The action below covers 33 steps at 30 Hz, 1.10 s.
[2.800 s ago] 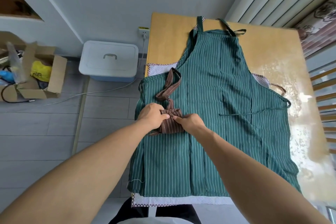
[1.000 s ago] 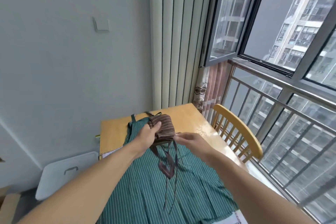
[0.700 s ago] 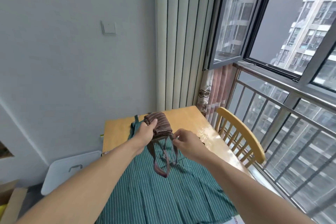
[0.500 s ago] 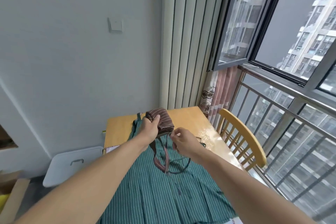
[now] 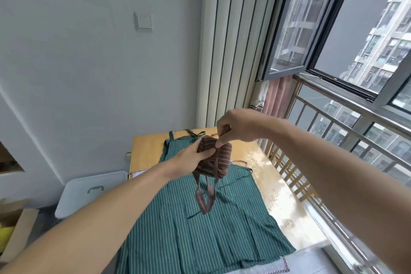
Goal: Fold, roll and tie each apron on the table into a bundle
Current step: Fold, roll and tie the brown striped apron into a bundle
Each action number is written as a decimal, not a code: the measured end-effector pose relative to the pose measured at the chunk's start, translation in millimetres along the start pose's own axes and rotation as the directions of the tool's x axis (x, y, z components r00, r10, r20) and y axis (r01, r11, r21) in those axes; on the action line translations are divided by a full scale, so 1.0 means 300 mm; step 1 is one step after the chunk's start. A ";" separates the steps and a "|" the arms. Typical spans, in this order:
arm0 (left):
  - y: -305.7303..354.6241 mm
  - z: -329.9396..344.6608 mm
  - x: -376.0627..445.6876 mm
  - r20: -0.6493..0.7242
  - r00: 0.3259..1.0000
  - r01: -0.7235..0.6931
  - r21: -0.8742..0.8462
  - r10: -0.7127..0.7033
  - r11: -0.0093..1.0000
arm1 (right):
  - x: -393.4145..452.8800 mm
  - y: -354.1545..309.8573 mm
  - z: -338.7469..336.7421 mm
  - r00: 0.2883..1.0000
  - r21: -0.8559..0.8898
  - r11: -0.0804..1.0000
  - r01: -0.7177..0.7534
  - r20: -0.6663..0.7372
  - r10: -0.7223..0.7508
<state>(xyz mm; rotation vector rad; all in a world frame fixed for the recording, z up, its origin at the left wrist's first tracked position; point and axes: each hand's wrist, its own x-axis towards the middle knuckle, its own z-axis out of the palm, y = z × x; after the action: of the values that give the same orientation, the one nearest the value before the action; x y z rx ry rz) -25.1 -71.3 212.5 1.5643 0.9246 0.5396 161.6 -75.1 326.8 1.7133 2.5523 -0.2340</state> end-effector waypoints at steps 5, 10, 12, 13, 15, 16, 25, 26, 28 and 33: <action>0.056 -0.043 -0.028 0.084 0.991 -0.094 -0.132 0.105 0.987 | 0.017 0.063 0.013 0.996 0.443 0.896 0.018 -0.085 0.021; 0.070 -0.088 -0.033 0.094 0.982 -0.157 -0.093 0.166 0.983 | 0.019 0.083 0.136 0.991 0.855 0.518 0.020 -0.086 0.103; 0.073 -0.094 -0.033 0.046 0.984 -0.166 -0.130 0.174 0.977 | 0.024 0.069 0.188 0.987 0.938 0.345 0.009 -0.063 0.145; 0.072 -0.095 -0.030 0.034 0.983 -0.173 -0.164 0.181 0.971 | 0.026 0.064 0.207 0.984 0.969 0.247 0.010 -0.054 0.170; 0.070 -0.090 -0.026 0.034 0.980 -0.185 -0.207 0.196 0.961 | 0.033 0.062 0.243 0.980 0.996 0.084 -0.004 -0.013 0.198; 0.069 -0.086 -0.023 0.044 0.979 -0.186 -0.221 0.200 0.957 | 0.033 0.059 0.255 0.983 0.999 0.032 -0.024 0.017 0.182; 0.029 -0.056 0.009 0.134 0.984 -0.045 -0.432 0.114 0.901 | 0.016 0.058 0.331 0.986 0.976 -0.168 -0.137 0.150 0.066; 0.027 -0.052 0.012 0.153 0.983 -0.026 -0.447 0.105 0.894 | 0.007 0.053 0.332 0.983 0.971 -0.191 -0.146 0.163 0.080; 0.029 -0.046 0.013 0.183 0.979 0.006 -0.471 0.091 0.882 | 0.003 0.061 0.345 0.977 0.936 -0.302 -0.178 0.204 0.056; 0.031 -0.021 0.004 0.224 0.970 0.028 -0.495 0.096 0.869 | 0.001 0.100 0.409 0.969 0.859 -0.466 -0.212 0.246 0.011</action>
<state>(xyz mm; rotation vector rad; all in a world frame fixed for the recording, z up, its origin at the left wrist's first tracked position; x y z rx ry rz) -26.8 -66.6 222.6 1.1442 0.5152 0.5452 184.8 -83.1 202.9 1.7098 1.2884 -3.3355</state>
